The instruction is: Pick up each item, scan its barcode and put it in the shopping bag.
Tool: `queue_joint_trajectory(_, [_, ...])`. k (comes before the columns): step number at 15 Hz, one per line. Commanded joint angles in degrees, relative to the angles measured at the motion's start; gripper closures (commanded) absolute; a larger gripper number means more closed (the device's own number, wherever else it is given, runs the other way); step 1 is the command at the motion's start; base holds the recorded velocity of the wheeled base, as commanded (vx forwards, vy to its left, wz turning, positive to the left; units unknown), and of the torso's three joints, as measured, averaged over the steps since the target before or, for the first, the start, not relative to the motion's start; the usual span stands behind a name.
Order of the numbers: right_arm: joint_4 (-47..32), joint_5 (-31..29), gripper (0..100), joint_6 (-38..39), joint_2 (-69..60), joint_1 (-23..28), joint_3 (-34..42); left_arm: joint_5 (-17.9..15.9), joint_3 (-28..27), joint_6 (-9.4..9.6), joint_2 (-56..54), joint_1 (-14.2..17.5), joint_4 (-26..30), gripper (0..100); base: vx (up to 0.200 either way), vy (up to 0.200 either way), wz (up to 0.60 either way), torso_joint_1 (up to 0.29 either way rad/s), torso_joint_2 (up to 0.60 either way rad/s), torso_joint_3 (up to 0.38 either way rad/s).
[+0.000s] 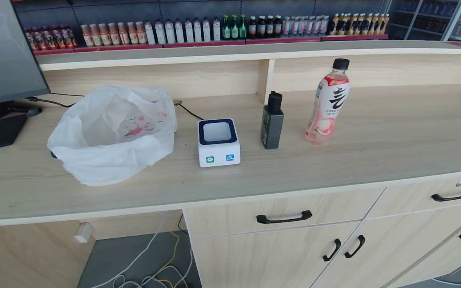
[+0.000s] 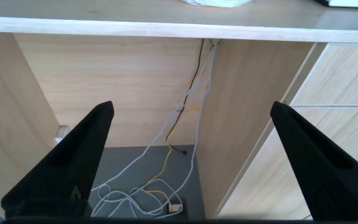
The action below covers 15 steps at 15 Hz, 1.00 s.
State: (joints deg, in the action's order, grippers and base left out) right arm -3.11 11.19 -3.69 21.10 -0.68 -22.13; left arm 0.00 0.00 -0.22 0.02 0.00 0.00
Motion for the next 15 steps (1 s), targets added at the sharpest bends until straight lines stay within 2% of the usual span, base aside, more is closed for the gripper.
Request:
queue_joint_trajectory(1, [3.20,2.52,0,-4.48,10.98,-3.10,-2.22,0.00,0.00,-0.04,-0.02,0.00,0.00,0,0.000,0.000,0.00,0.000,0.00,0.000])
queue_joint_trajectory(3, [7.77,2.52,0,-10.46,17.83,-11.09,-1.78,0.00,0.00,-0.04,-0.02,0.00,0.00,0,0.000,0.000,0.00,0.000,0.00,0.000])
queue_joint_trajectory(5, [14.09,2.43,0,-12.65,25.13,-17.69,-1.78,0.00,0.00,-0.04,-0.02,0.00,0.00,0,0.000,0.000,0.00,0.000,0.00,0.000])
queue_joint_trajectory(8, [25.70,2.34,0,-13.44,34.71,-18.65,-1.78,0.00,0.00,-0.04,-0.02,-0.09,0.00,0,0.000,0.000,0.00,0.000,0.00,0.000])
queue_joint_trajectory(11, [32.02,2.34,0,-13.36,40.25,-20.59,-3.27,0.00,0.00,-0.04,-0.02,0.00,0.00,0,0.000,0.000,0.00,0.000,0.00,0.000])
queue_joint_trajectory(13, [36.51,1.03,0,-13.44,44.20,-24.54,-4.33,0.00,0.00,-0.04,-0.02,0.00,0.00,0,0.000,0.000,0.00,0.000,0.00,0.000])
queue_joint_trajectory(15, [40.46,-3.63,0,-12.92,47.54,-29.20,-4.50,0.00,0.00,-0.04,-0.02,0.00,0.00,0,0.000,0.000,0.00,0.000,0.00,0.000])
